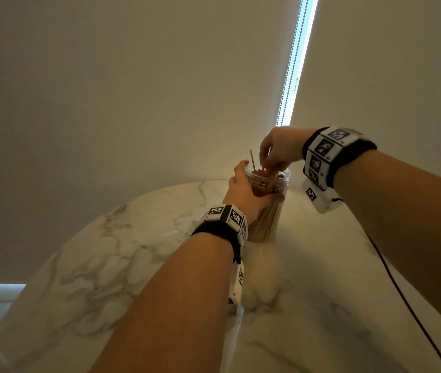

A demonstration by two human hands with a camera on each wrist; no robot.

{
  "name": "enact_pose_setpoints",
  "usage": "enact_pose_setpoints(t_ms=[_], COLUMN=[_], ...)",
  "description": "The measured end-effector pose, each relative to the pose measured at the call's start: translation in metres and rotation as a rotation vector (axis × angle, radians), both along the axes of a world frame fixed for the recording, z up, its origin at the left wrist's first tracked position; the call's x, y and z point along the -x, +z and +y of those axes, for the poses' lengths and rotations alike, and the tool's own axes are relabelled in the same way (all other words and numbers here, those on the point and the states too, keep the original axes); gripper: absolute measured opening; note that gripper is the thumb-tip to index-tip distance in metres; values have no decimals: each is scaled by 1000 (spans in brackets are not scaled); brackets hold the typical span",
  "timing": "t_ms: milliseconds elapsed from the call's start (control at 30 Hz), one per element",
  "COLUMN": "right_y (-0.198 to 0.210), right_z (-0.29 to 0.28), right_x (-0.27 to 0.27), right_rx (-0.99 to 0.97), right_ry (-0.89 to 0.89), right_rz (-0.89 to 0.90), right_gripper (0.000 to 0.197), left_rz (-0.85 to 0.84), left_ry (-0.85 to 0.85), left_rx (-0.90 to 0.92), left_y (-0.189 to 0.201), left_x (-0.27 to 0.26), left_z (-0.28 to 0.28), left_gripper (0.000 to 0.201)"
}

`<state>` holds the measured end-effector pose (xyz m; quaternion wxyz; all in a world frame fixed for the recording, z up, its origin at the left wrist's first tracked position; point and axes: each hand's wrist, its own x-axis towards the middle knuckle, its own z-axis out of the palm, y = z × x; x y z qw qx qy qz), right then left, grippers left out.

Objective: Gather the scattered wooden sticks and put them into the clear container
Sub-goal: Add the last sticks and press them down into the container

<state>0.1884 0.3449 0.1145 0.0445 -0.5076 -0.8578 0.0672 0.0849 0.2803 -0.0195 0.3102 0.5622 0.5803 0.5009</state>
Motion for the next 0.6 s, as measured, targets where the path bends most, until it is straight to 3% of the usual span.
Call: enact_pose_setpoints(t_ms=[100, 200, 333, 467, 600], right_y=[4, -5, -10, -18, -9], right_z=[-2, -7, 0, -2, -3], right_x=[4, 11, 8, 9, 7], right_rx=[-33, -30, -78, -63, -88], right_ry=[31, 101, 19, 40, 30], right_rz=[254, 207, 309, -19, 22], right_gripper=[20, 13, 16, 4, 11], left_rz=[-1, -6, -4, -5, -5], left_ry=[2, 10, 11, 7, 5], left_rx=[-13, -24, -14, 4, -8], left_y=[-1, -2, -1, -1, -3], left_x=[1, 2, 1, 1, 1], left_z=[1, 1, 0, 1, 1], left_gripper=[118, 118, 117, 118, 119])
